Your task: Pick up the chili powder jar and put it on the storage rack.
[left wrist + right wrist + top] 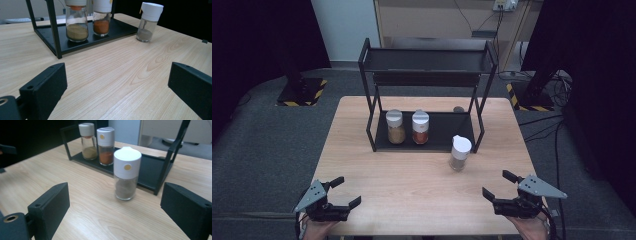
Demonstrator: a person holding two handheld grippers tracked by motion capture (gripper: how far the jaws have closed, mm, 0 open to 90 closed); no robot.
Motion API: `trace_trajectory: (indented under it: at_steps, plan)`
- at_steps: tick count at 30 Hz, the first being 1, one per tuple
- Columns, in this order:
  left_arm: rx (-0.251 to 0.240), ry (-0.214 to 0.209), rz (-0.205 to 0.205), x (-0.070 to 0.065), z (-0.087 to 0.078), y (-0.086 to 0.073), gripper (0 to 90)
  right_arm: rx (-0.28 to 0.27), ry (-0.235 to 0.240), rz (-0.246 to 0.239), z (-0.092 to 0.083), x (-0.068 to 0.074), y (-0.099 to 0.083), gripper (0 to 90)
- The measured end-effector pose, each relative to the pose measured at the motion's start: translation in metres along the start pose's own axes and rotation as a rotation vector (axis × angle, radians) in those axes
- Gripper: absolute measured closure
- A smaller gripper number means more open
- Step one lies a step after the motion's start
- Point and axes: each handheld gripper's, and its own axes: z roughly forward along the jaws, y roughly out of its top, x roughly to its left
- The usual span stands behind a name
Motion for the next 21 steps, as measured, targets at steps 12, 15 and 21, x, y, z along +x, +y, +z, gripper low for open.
trace_trajectory:
  at_steps: [12,15,21]
  plan:
    - [-0.003,-0.006,0.002,0.001,0.000,0.000,1.2,0.004,-0.014,0.024,0.009,-0.006,-0.017,8.6]
    - [-0.002,-0.007,0.003,0.001,0.000,0.000,1.2,-0.004,-0.010,0.034,0.010,-0.009,-0.023,8.6]
    - [-0.004,-0.011,0.002,0.001,0.000,0.000,1.2,-0.018,-0.012,0.040,0.012,-0.012,-0.034,8.7]
